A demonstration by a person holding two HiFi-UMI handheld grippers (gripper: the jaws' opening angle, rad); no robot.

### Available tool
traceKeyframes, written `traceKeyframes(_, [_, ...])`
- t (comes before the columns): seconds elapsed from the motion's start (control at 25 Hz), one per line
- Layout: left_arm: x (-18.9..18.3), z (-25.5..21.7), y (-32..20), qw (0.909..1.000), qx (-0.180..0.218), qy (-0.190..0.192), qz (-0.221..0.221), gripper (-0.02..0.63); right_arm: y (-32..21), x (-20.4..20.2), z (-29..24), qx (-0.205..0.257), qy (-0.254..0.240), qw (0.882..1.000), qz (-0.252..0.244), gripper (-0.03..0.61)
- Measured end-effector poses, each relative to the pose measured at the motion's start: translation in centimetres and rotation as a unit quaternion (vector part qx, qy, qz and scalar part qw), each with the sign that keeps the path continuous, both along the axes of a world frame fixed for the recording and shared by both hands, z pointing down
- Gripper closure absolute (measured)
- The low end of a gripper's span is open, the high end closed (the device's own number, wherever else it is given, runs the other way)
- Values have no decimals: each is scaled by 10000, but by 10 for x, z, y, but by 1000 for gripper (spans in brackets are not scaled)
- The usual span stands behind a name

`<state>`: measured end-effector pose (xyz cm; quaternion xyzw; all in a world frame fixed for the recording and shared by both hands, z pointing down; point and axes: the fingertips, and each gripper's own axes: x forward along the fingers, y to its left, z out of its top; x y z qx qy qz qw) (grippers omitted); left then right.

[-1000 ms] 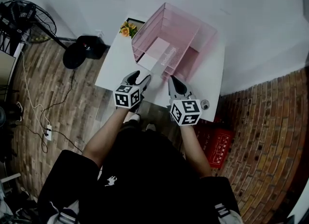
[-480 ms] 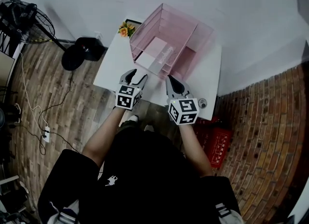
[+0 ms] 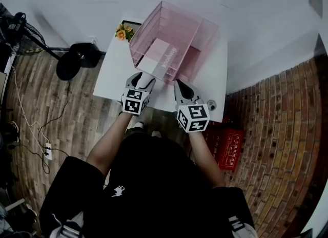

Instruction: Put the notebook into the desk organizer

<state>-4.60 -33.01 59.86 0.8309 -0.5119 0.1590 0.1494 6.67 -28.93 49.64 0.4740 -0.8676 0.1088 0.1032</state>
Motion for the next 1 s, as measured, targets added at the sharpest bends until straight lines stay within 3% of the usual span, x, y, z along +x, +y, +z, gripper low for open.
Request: traceKeyframes(1.0, [5,11,-27,9998,-21,-174,38,350,-13,10,4,-116,21,9982,586,575])
